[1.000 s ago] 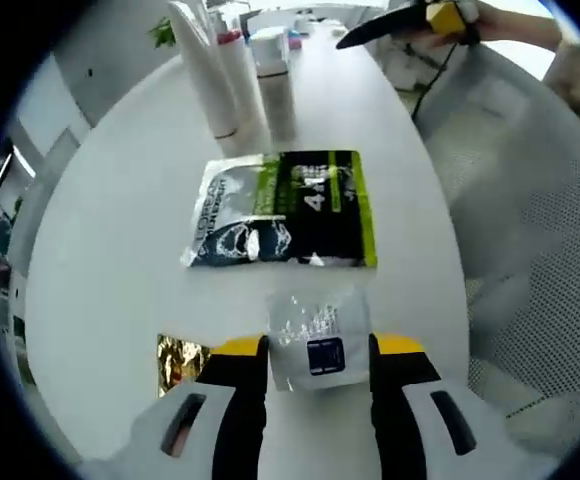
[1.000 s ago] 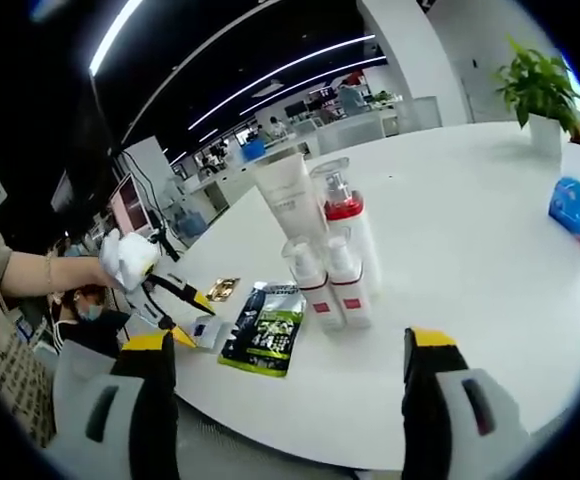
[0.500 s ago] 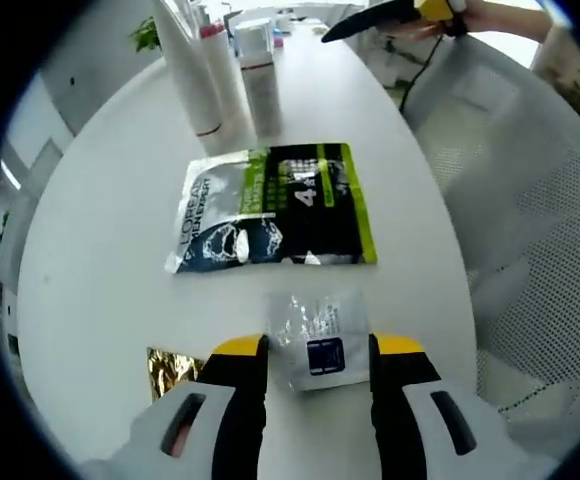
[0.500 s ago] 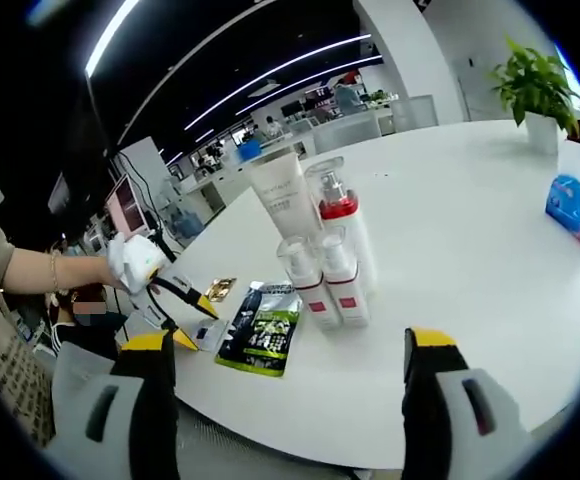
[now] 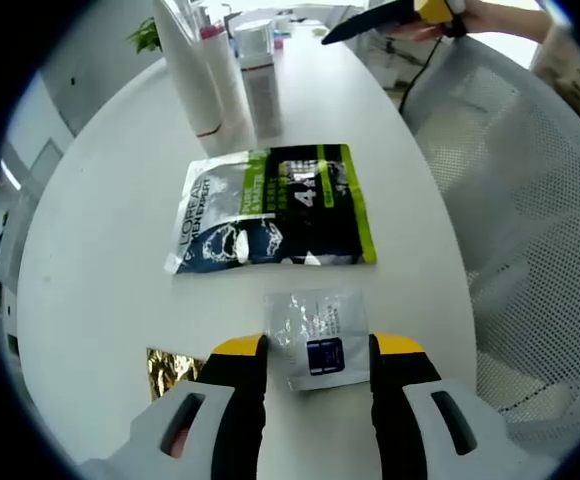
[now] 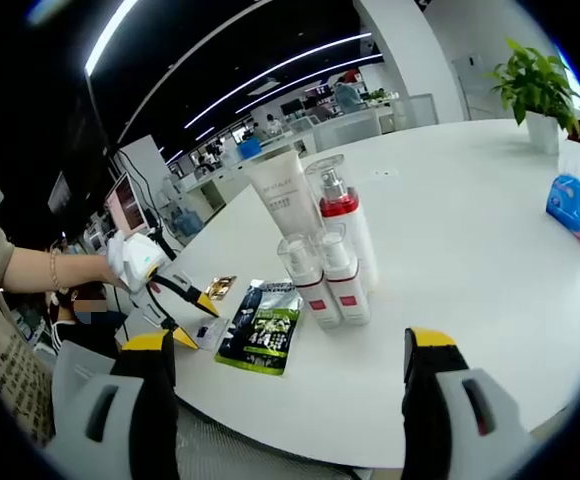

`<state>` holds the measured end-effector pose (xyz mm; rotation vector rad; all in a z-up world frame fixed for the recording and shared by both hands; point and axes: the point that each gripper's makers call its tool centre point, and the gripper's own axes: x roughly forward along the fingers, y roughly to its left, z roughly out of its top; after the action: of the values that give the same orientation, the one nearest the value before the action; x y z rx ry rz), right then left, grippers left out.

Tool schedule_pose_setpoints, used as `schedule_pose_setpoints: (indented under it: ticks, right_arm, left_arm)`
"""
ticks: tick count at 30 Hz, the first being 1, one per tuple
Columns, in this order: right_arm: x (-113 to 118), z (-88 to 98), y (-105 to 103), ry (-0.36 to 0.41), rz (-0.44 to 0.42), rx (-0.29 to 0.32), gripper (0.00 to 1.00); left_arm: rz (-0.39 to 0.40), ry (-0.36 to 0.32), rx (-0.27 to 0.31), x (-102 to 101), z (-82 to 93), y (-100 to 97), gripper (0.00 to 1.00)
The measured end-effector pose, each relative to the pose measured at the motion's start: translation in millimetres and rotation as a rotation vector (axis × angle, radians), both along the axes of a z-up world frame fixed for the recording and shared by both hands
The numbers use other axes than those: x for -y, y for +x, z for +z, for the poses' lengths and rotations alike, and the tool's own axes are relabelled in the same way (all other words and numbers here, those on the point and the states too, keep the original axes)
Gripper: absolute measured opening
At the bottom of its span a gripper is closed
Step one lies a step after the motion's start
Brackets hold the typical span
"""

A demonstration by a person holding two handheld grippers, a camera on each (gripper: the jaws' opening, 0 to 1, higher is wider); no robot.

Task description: Arrange the skincare products in the storage area until every visible bottle or jar stands upright without overlapping.

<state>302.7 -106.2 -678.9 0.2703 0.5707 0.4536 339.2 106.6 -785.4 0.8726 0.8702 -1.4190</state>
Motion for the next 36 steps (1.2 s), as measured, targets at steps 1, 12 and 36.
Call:
schedule_pose_setpoints:
  ticks: [1,12,36]
  right_arm:
    - [-0.2,-0.1,-0.1,-0.001,0.001,0.000,0.95]
    - [-4.4,-0.2,-1.8,-0.008,0.016,-0.004,0.95]
    - [-14.3,4.1,-4.9,-0.006,0.081,0.010,0.95]
  left_arm:
    - [0.001,0.000,-0.001,0.1,0.0,-0.4,0.38]
    - [0.056,-0.021,0.029,-2.4,9.1,3.1,0.47]
    - [0.727,-0.298,-0.060,-39.6,54.2,-24.6,0.71]
